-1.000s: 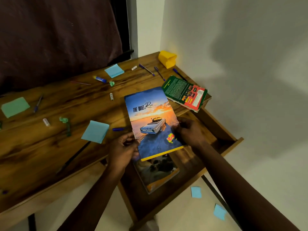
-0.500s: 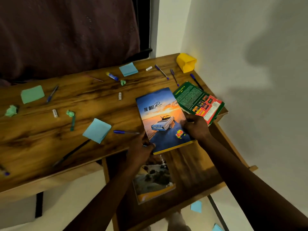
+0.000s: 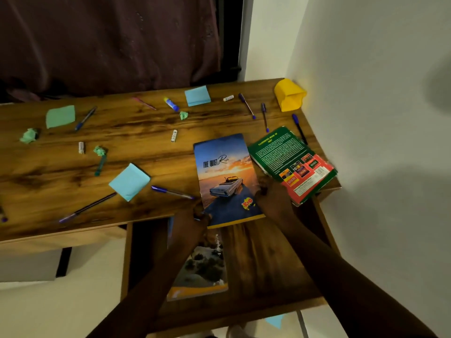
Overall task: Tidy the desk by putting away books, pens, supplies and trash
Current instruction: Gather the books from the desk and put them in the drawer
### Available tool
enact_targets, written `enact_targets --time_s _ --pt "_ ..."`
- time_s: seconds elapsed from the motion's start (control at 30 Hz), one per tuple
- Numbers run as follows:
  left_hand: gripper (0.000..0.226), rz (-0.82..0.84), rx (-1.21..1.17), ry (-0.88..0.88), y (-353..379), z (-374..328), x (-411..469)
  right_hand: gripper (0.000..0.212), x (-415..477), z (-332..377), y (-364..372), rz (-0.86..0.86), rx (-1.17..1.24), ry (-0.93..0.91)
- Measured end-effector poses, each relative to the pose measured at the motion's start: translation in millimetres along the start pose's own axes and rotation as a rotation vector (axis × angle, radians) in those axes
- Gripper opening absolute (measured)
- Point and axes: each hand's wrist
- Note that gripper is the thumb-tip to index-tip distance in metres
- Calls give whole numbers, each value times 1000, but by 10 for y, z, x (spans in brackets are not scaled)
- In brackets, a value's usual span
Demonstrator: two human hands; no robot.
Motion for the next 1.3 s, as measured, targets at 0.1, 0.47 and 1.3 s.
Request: enact_targets --time_s 0.1,0.47,1.3 --pt "16 -37 2 -59 24 -17 -16 20 -11 -52 -25 0 0 -66" --pt "16 -28 132 119 333 -509 -45 75 -48 -694 -469 -113 -376 -247" --pt "29 114 -85 109 680 -934 99 51 -248 -286 -1462 -374 182 -343"
Point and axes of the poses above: each hand's wrist, its own x-axis towards the middle knuckle, its own y-axis out of the palm, z = x × y, and after that the axes turned 9 degrees about y, right-handed
